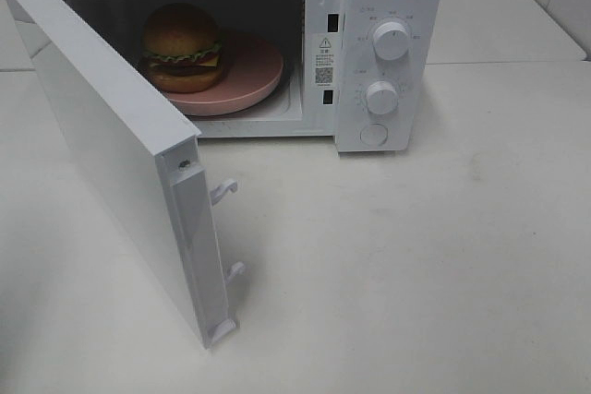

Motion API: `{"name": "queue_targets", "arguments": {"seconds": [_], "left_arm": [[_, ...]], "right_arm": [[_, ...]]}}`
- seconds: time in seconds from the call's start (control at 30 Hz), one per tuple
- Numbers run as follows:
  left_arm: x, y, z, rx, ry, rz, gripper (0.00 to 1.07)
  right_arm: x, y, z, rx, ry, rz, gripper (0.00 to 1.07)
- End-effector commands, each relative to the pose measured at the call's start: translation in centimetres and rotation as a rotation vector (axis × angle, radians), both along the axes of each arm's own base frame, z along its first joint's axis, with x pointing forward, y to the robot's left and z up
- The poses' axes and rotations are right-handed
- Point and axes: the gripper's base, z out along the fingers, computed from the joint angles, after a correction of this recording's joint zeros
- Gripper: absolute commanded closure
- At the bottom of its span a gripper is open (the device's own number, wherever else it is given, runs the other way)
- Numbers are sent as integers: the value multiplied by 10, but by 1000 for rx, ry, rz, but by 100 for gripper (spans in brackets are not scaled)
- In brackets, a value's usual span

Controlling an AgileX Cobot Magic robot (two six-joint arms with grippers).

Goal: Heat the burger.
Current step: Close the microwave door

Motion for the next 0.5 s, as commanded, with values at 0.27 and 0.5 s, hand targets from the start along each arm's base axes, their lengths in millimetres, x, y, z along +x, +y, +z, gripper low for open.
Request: {"name": "queue_targets", "arguments": {"seconds": [0.27, 0.5], "left_arm": [[36, 6, -25, 15, -115, 45, 107], [55, 12, -44, 24, -225, 92, 107]], "right_arm": [[-4, 0, -1, 2, -31, -5, 32], [-4, 0, -1, 2, -31, -5, 32]]}}
